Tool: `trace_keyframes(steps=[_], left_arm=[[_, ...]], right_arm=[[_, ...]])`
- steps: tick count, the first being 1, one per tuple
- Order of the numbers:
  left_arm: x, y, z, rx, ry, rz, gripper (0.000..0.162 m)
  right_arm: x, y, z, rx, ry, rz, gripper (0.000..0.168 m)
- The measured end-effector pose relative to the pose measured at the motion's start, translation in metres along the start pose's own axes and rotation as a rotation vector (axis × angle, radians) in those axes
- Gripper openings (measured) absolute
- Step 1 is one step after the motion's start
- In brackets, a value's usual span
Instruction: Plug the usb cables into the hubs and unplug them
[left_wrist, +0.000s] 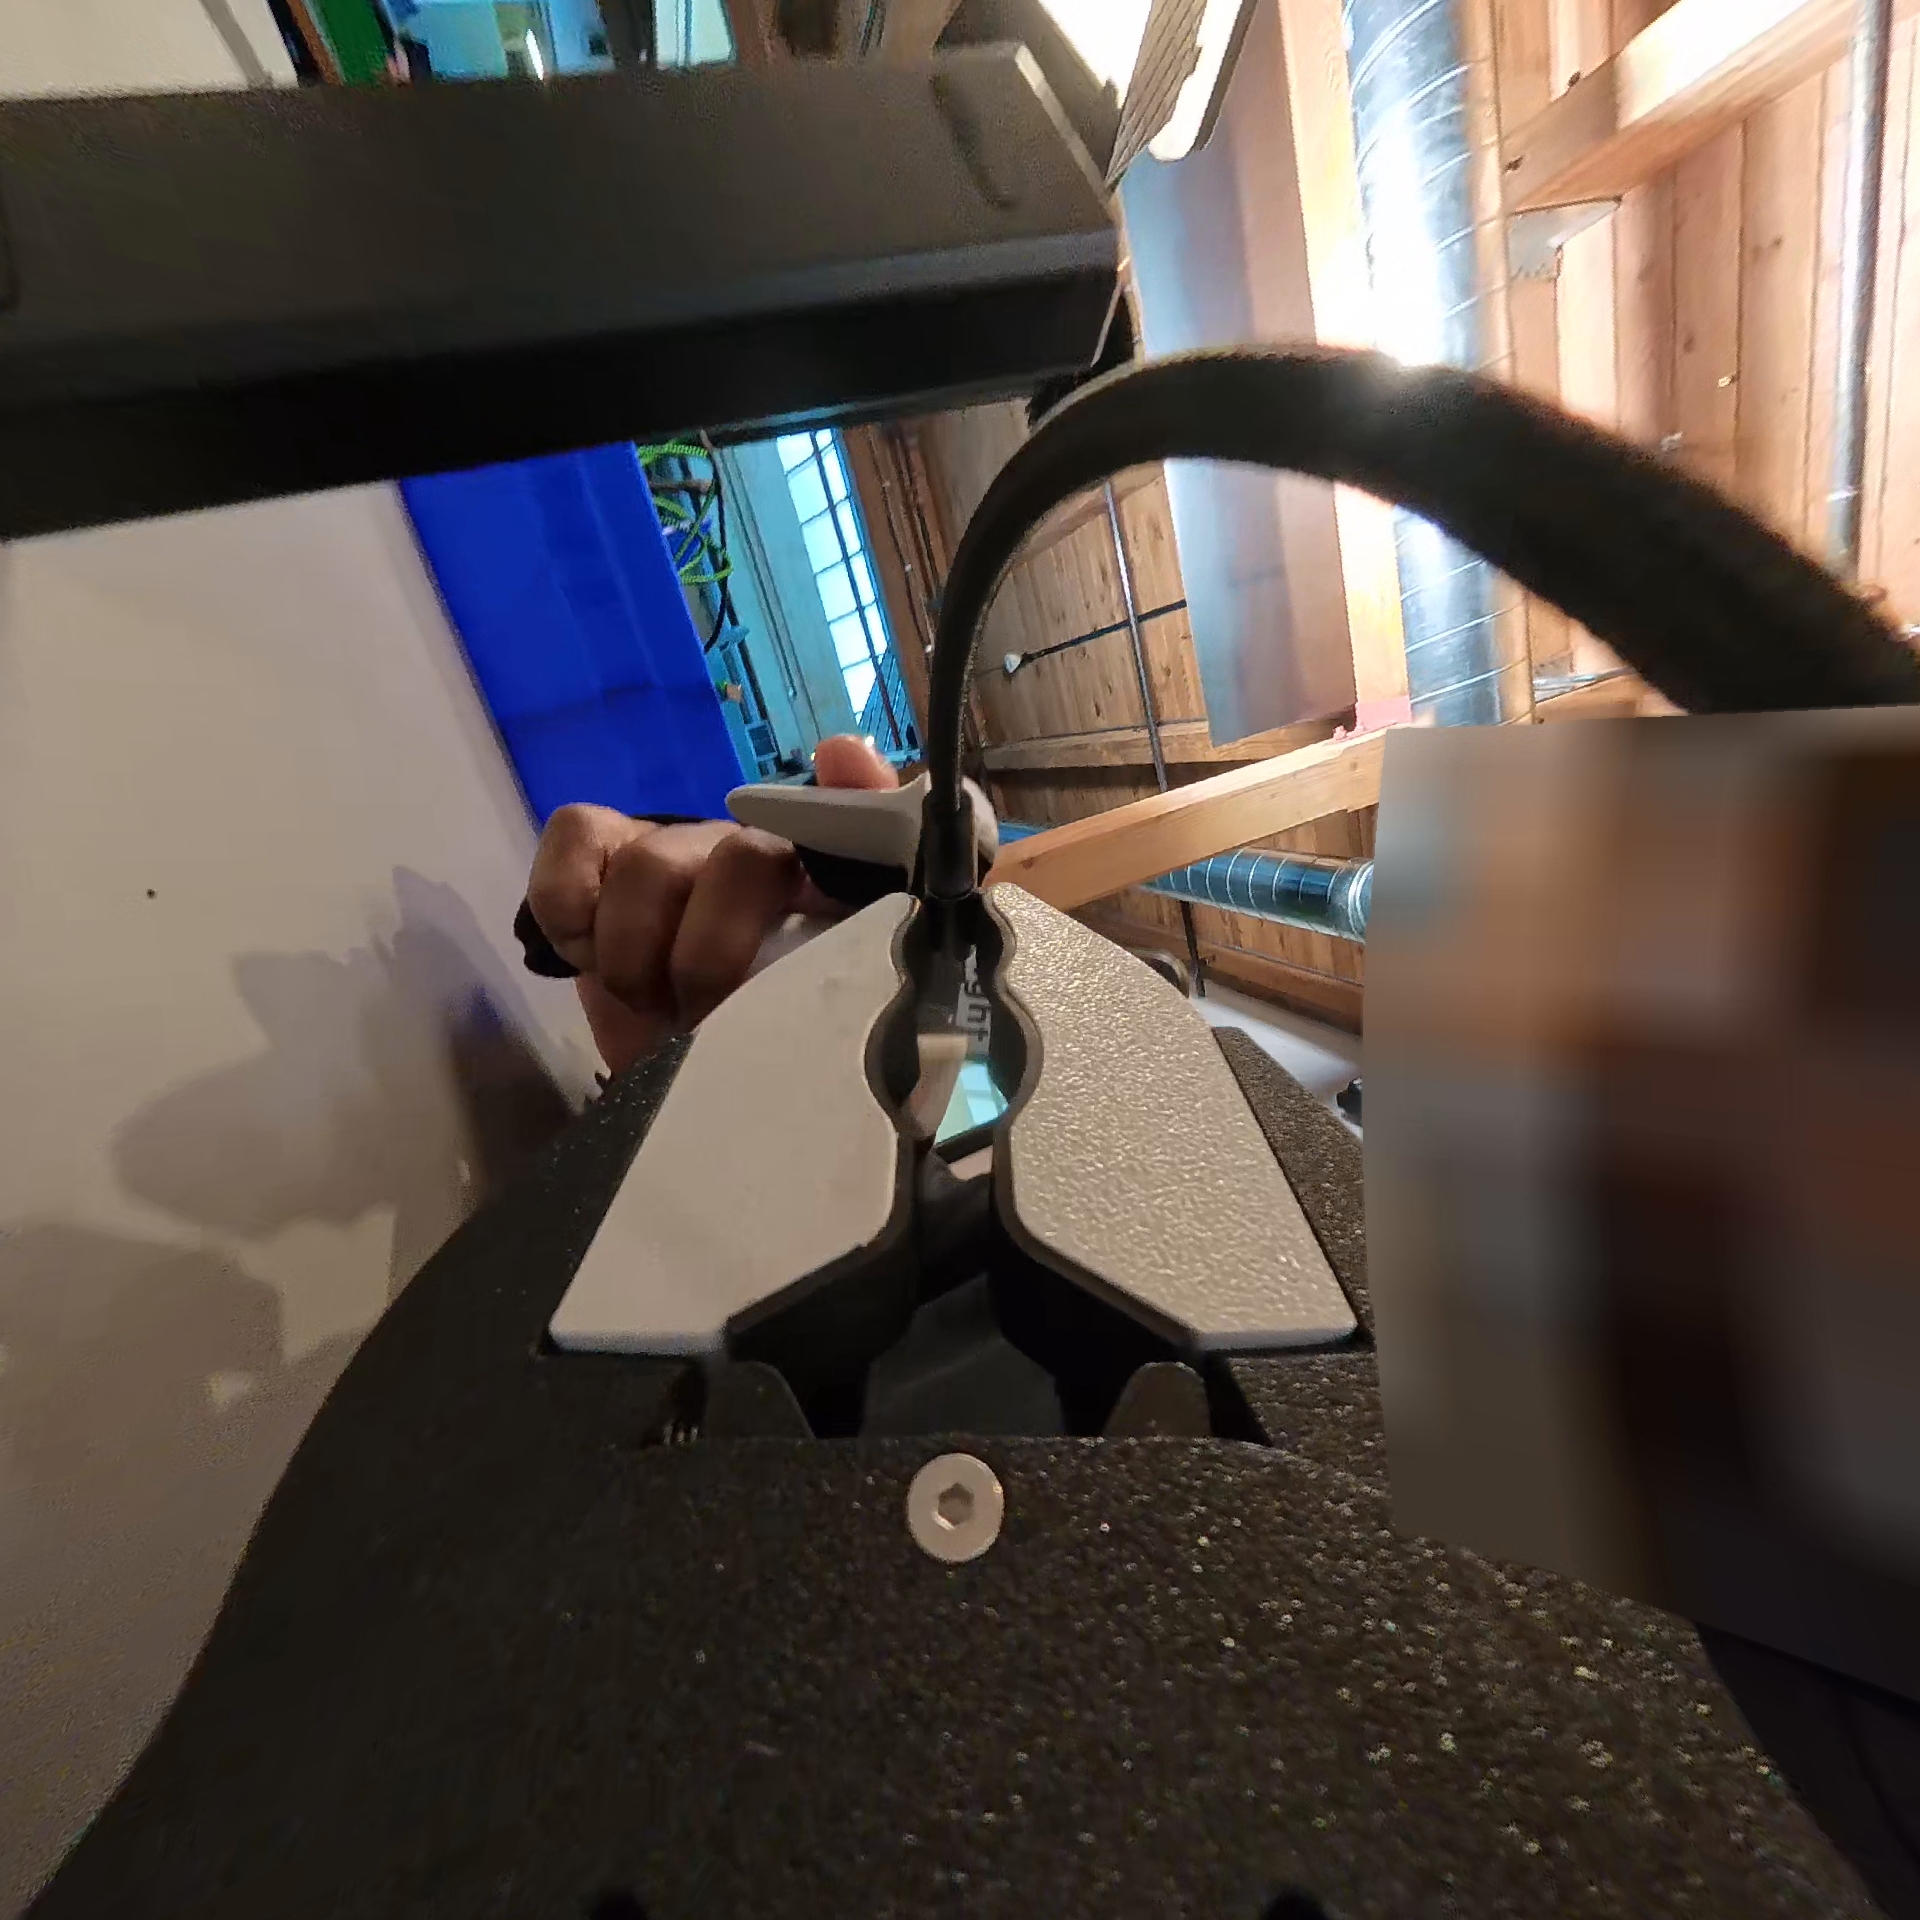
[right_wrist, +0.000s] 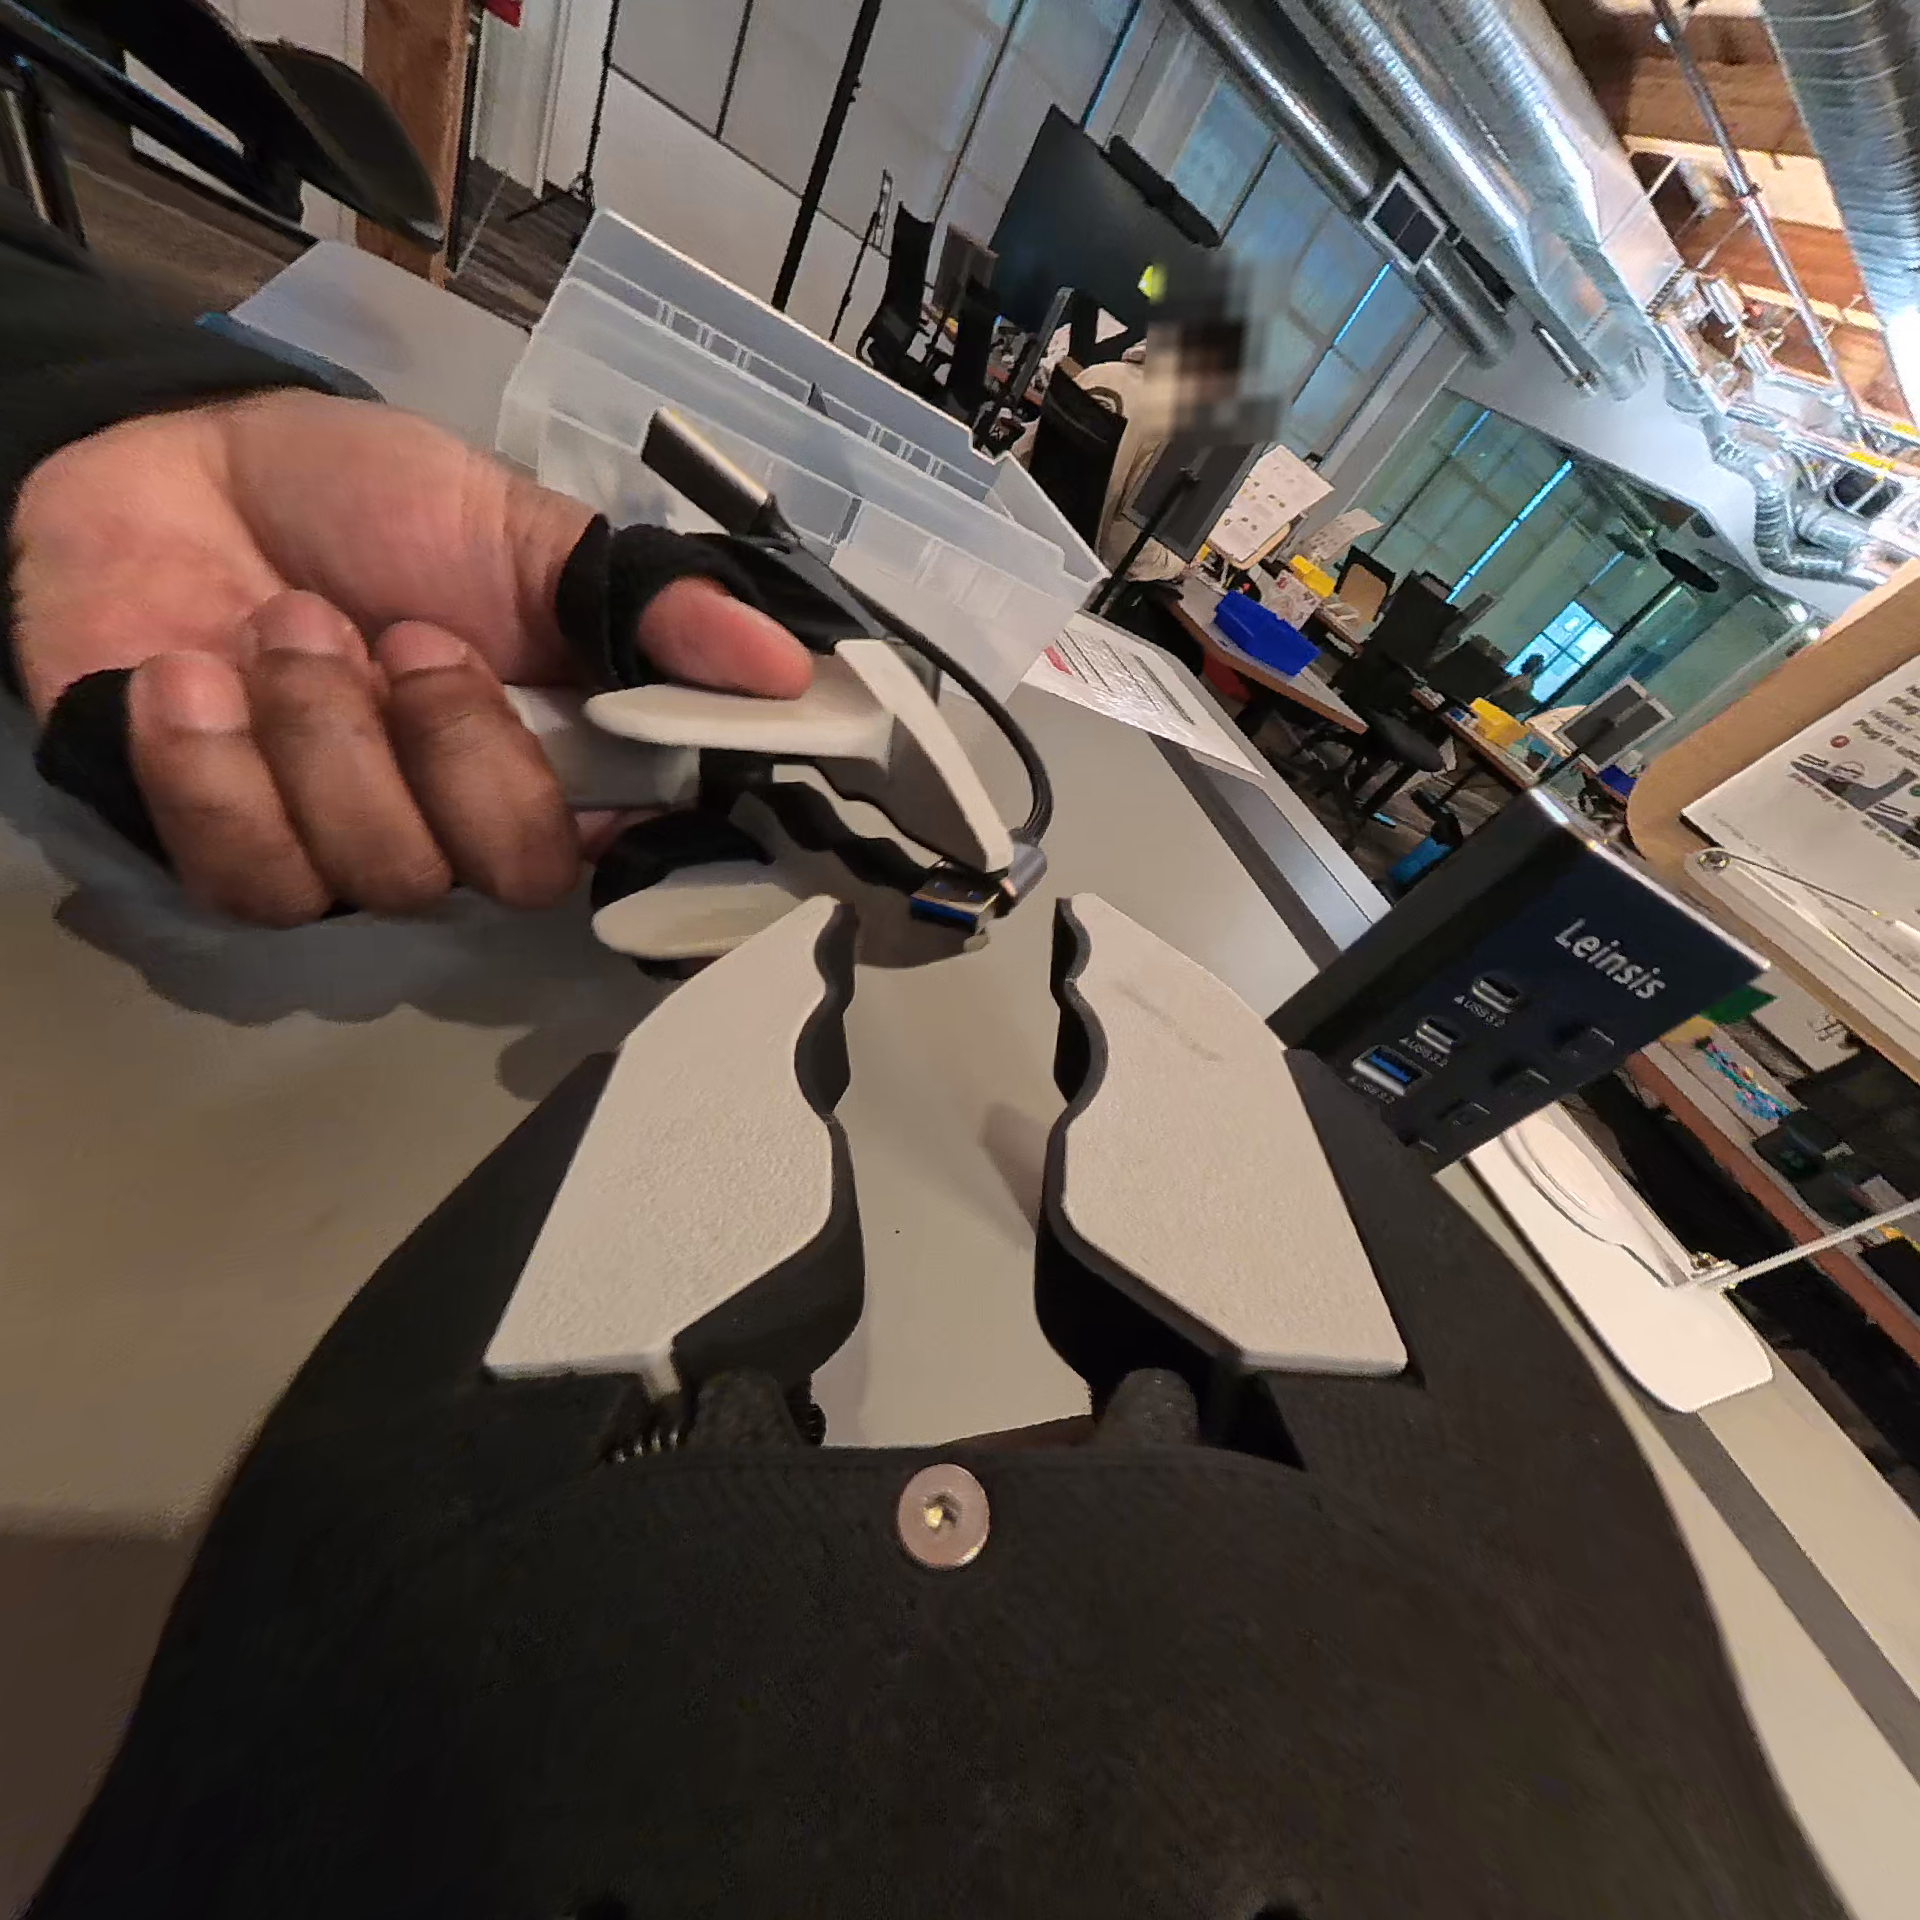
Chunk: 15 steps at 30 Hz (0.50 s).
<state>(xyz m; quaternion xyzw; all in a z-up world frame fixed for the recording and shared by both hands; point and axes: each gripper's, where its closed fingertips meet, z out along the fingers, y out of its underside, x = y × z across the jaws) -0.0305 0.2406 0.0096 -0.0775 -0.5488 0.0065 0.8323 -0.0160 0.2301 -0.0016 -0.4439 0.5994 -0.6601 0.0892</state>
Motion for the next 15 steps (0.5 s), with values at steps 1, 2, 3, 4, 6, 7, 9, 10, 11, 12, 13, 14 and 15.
trace_keyframes(steps=[1,2,3,4,6,7,9,10,11,12,13,14,15], left_arm=[[-0.003,0.004,0.001,-0.022,-0.011,-0.005,0.008],[-0.006,0.008,0.002,-0.045,-0.021,-0.008,0.008],[-0.008,0.010,0.002,-0.066,-0.026,-0.015,0.008],[-0.011,0.012,0.002,-0.087,-0.041,-0.020,0.008],[-0.016,0.016,0.002,-0.136,-0.087,-0.005,0.008],[-0.018,0.018,0.001,-0.166,-0.114,0.014,0.008],[-0.025,0.021,-0.003,-0.251,-0.212,0.093,0.008],[-0.029,0.022,-0.008,-0.301,-0.273,0.151,0.008],[-0.033,0.022,-0.014,-0.360,-0.336,0.212,0.008],[-0.038,0.021,-0.021,-0.427,-0.411,0.279,0.008],[-0.041,0.020,-0.029,-0.496,-0.485,0.351,0.008],[-0.043,0.019,-0.035,-0.565,-0.544,0.407,0.008],[-0.042,0.019,-0.040,-0.631,-0.580,0.438,0.008]], right_arm=[[0.000,0.000,-0.002,0.013,-0.009,0.017,0.032],[-0.001,0.001,-0.003,0.025,-0.032,0.038,0.029],[-0.005,0.002,-0.005,0.032,-0.071,0.058,0.028],[-0.008,0.005,-0.006,0.034,-0.102,0.069,0.027],[-0.011,0.009,-0.008,0.024,-0.133,0.049,0.028],[-0.013,0.010,-0.009,0.016,-0.144,0.026,0.028],[-0.017,0.014,-0.011,-0.012,-0.173,-0.023,0.031],[-0.019,0.016,-0.012,-0.028,-0.185,-0.038,0.033],[-0.021,0.017,-0.014,-0.038,-0.195,-0.052,0.034],[-0.023,0.017,-0.016,-0.041,-0.202,-0.074,0.033],[-0.025,0.017,-0.018,-0.043,-0.206,-0.107,0.032],[-0.028,0.018,-0.020,-0.050,-0.214,-0.152,0.031],[-0.032,0.019,-0.021,-0.060,-0.224,-0.203,0.031]])
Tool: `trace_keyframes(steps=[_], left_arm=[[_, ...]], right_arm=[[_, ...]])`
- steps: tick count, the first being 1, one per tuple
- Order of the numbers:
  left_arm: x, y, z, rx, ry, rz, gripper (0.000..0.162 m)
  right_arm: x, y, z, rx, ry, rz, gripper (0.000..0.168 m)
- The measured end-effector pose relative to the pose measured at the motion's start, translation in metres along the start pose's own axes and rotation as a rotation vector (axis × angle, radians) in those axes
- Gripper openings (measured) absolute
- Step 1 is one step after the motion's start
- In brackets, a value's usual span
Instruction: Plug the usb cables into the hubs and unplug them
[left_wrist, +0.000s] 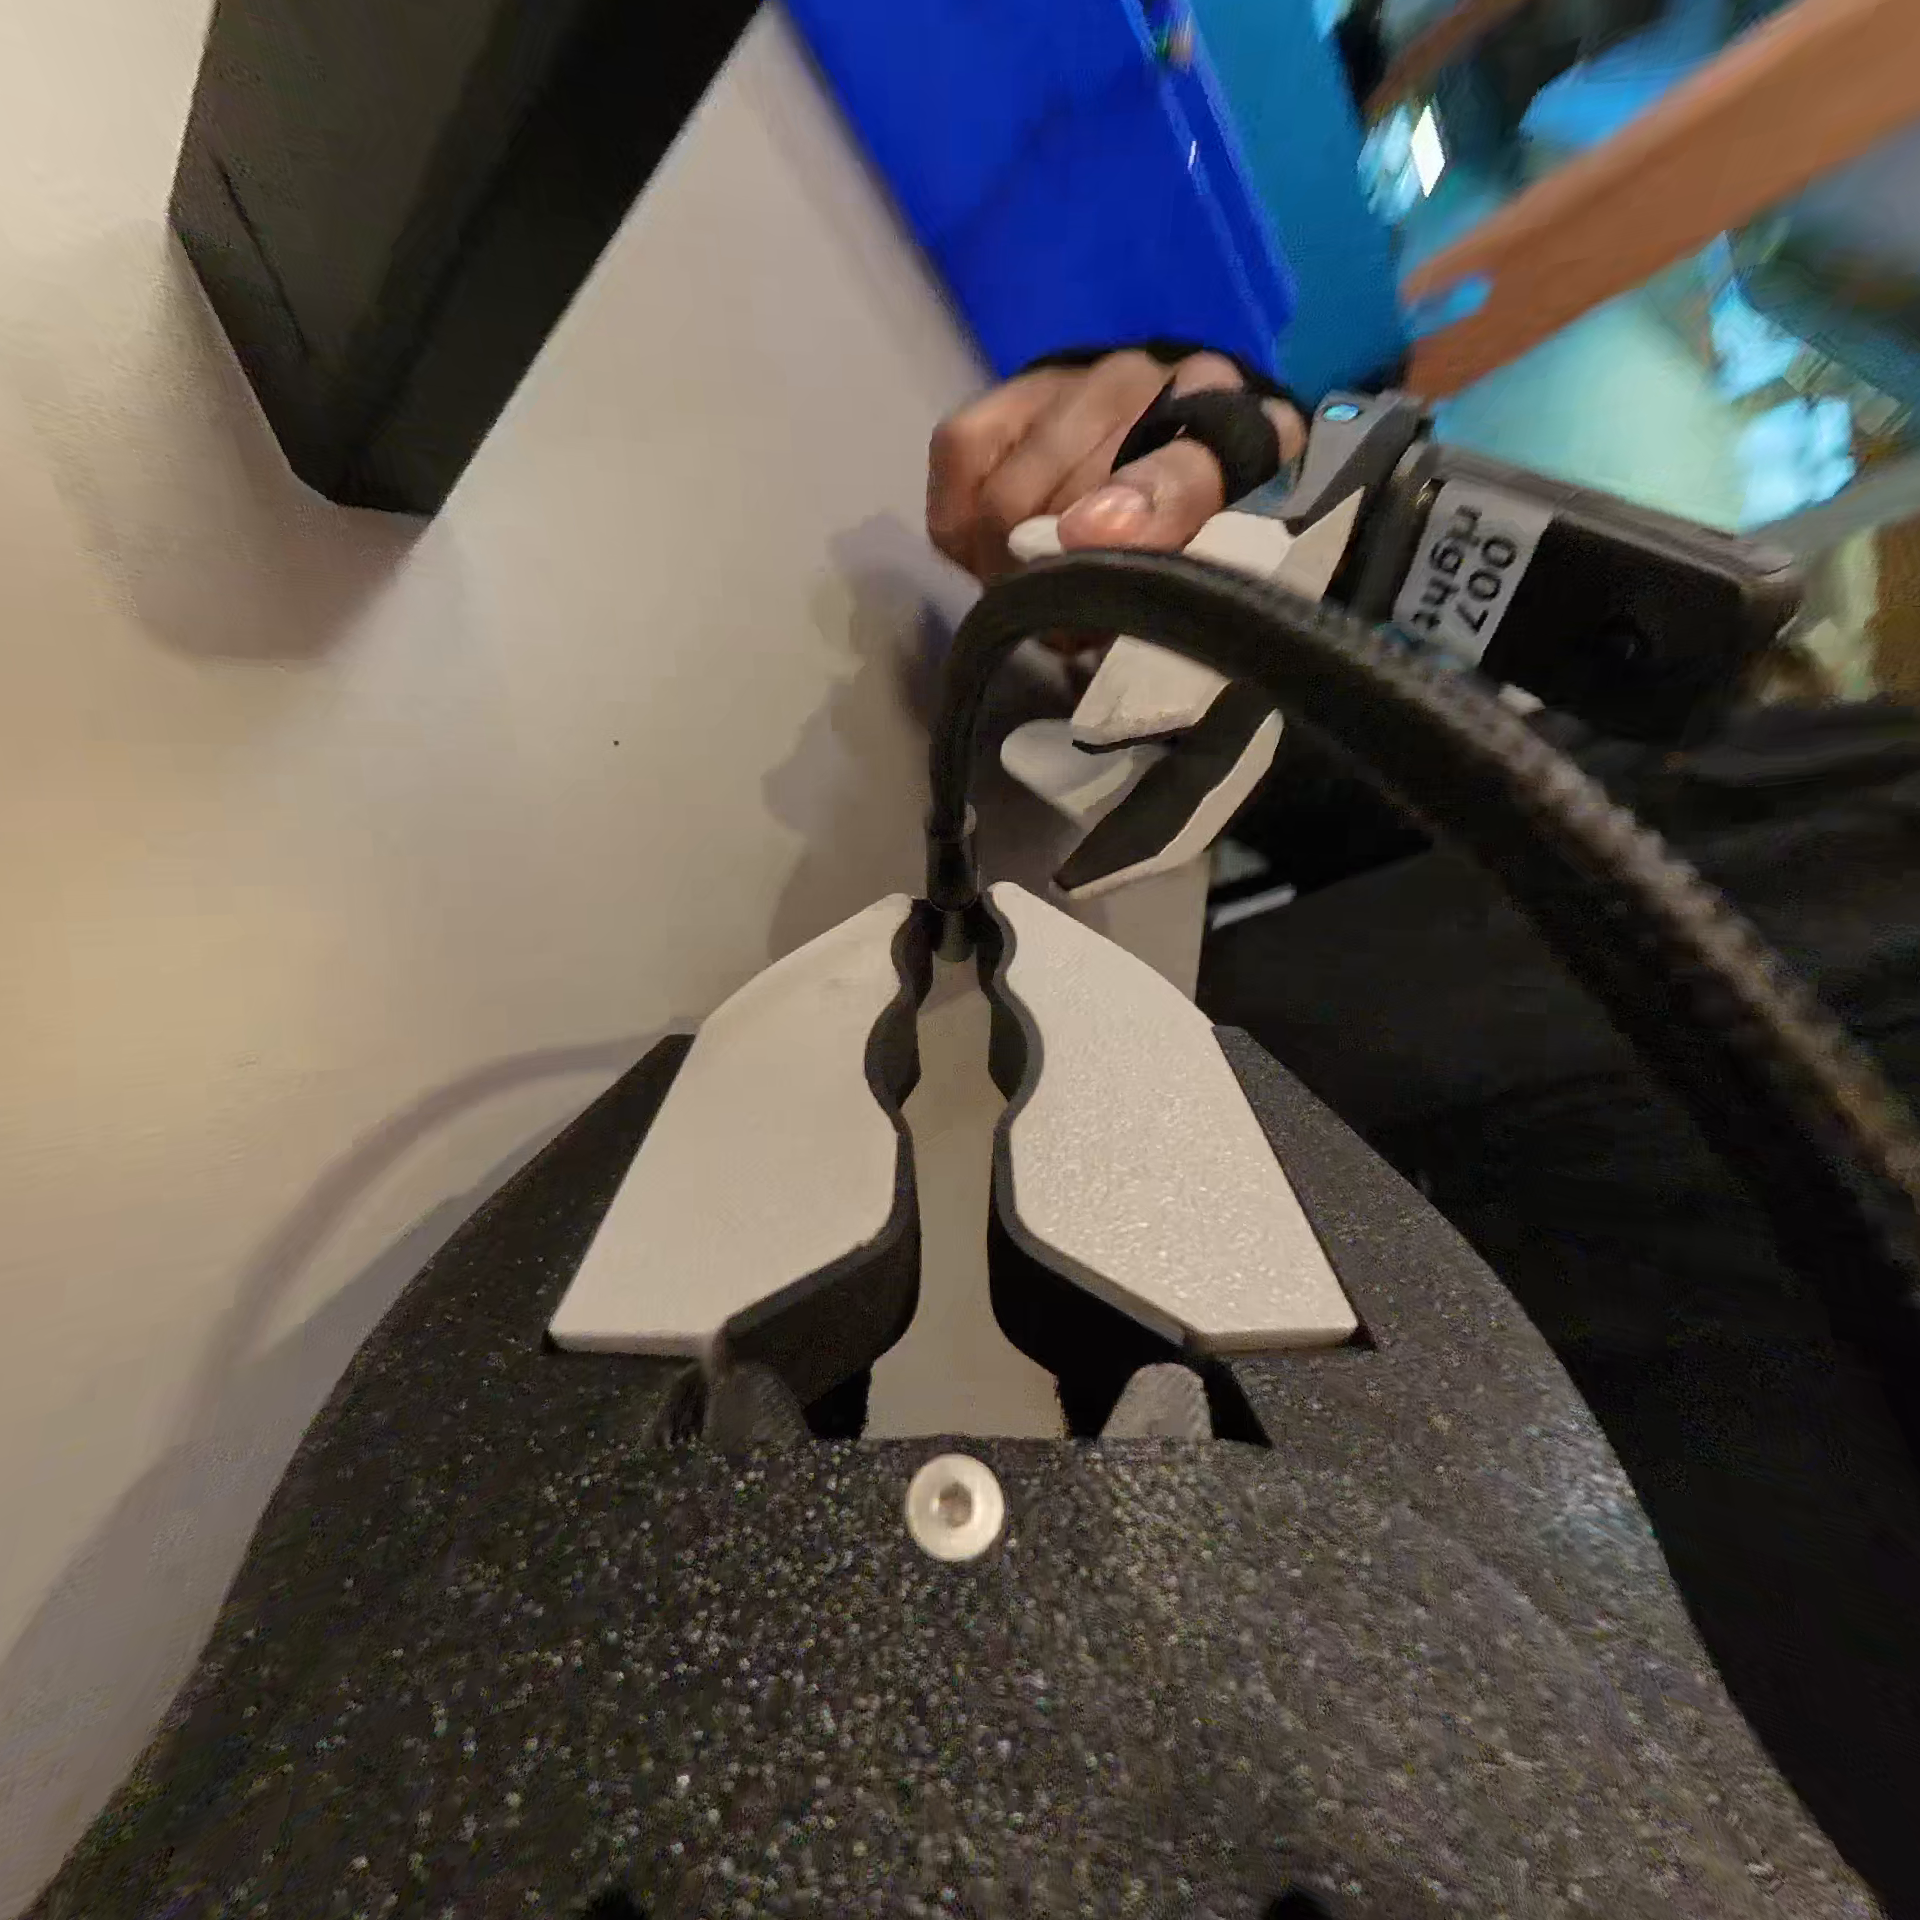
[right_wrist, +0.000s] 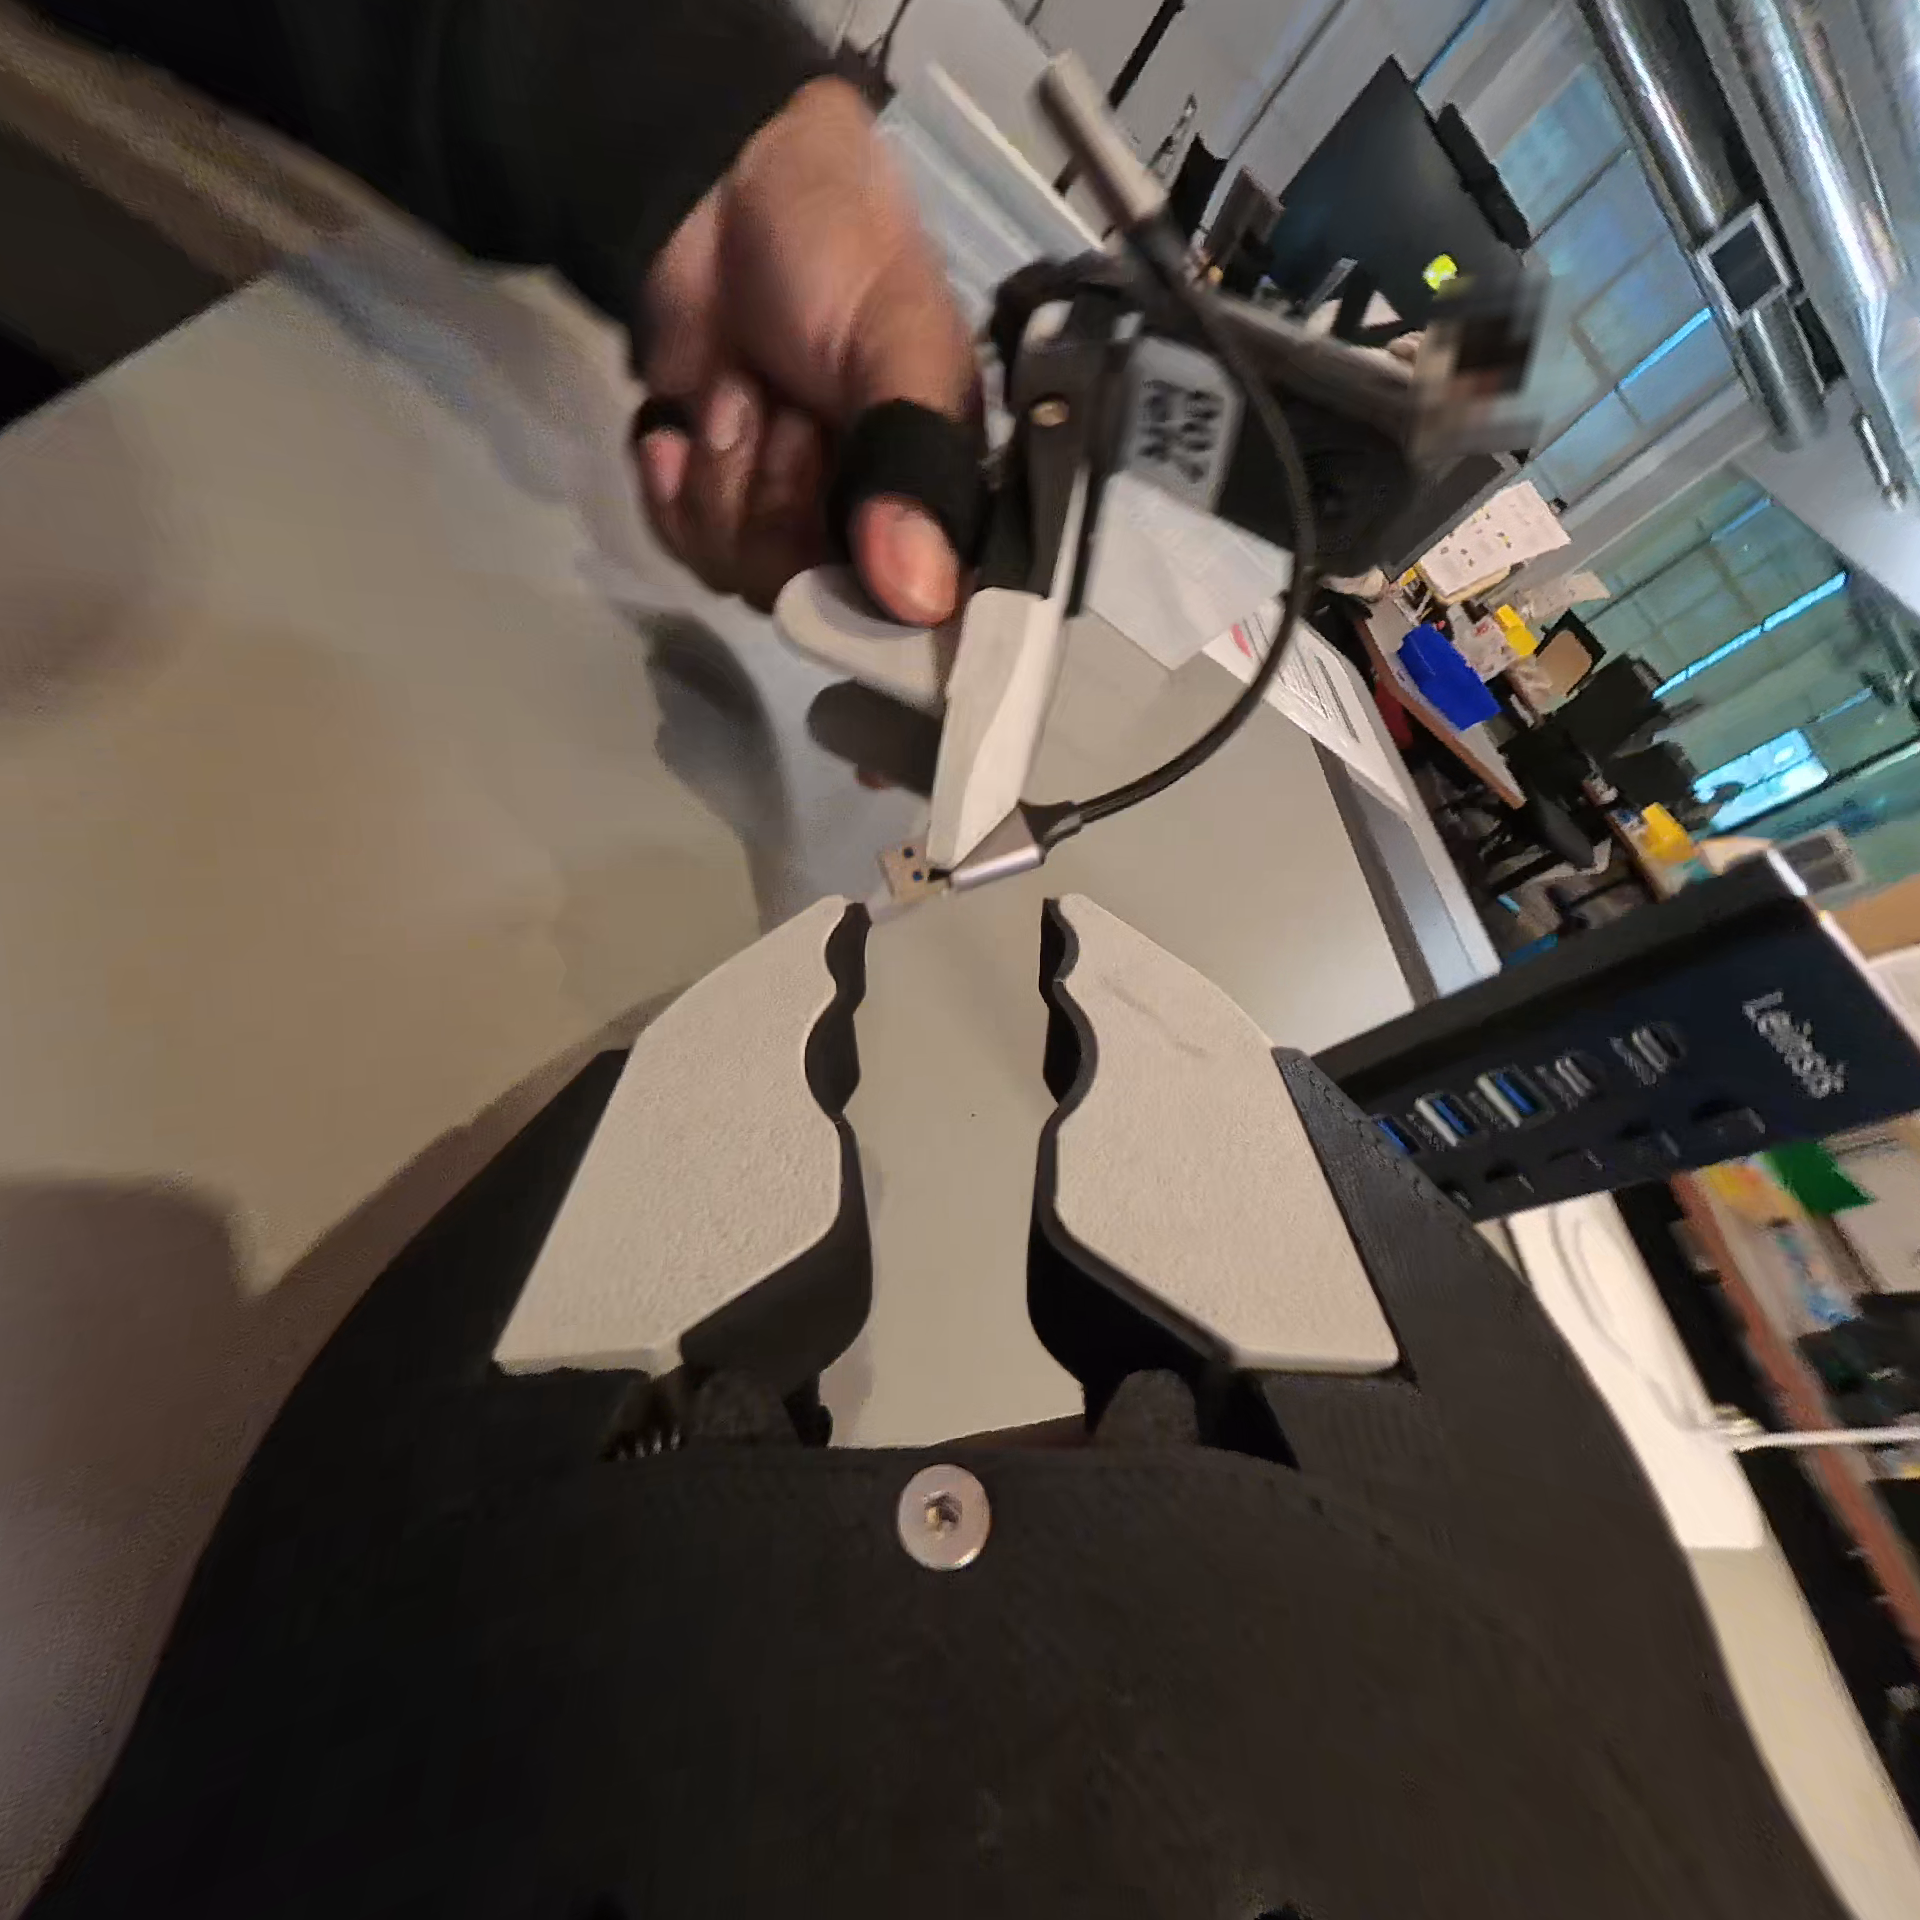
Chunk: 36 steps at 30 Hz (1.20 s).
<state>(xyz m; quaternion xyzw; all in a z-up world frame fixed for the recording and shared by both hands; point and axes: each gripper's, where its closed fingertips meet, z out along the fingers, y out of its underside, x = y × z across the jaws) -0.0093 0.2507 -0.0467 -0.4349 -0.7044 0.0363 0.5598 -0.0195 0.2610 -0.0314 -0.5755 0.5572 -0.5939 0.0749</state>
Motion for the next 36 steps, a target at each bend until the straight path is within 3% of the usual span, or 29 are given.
trace_keyframes(steps=[3,10,15,17,22,30,36], left_arm=[[0.008,0.012,-0.002,-0.194,0.007,0.050,0.008],[0.018,0.047,0.008,-0.574,0.077,0.047,0.008],[0.018,0.053,0.013,-0.690,0.057,0.049,0.008],[0.015,0.049,0.011,-0.663,0.053,0.031,0.008],[0.010,0.030,0.006,-0.496,0.056,-0.013,0.008],[0.009,0.009,-0.003,-0.235,0.043,-0.016,0.011],[0.002,-0.001,-0.016,-0.023,0.027,-0.056,0.031]], right_arm=[[-0.008,-0.002,0.004,-0.038,0.012,-0.160,0.032],[-0.023,-0.010,0.015,-0.068,0.010,-0.367,0.052],[-0.031,0.008,0.026,-0.199,0.020,-0.455,0.041],[-0.024,0.013,0.026,-0.237,0.061,-0.428,0.025],[-0.015,0.023,0.023,-0.295,0.097,-0.342,0.008],[-0.006,0.031,0.022,-0.350,0.131,-0.148,0.006],[0.002,0.047,0.015,-0.404,0.125,0.058,0.006]])
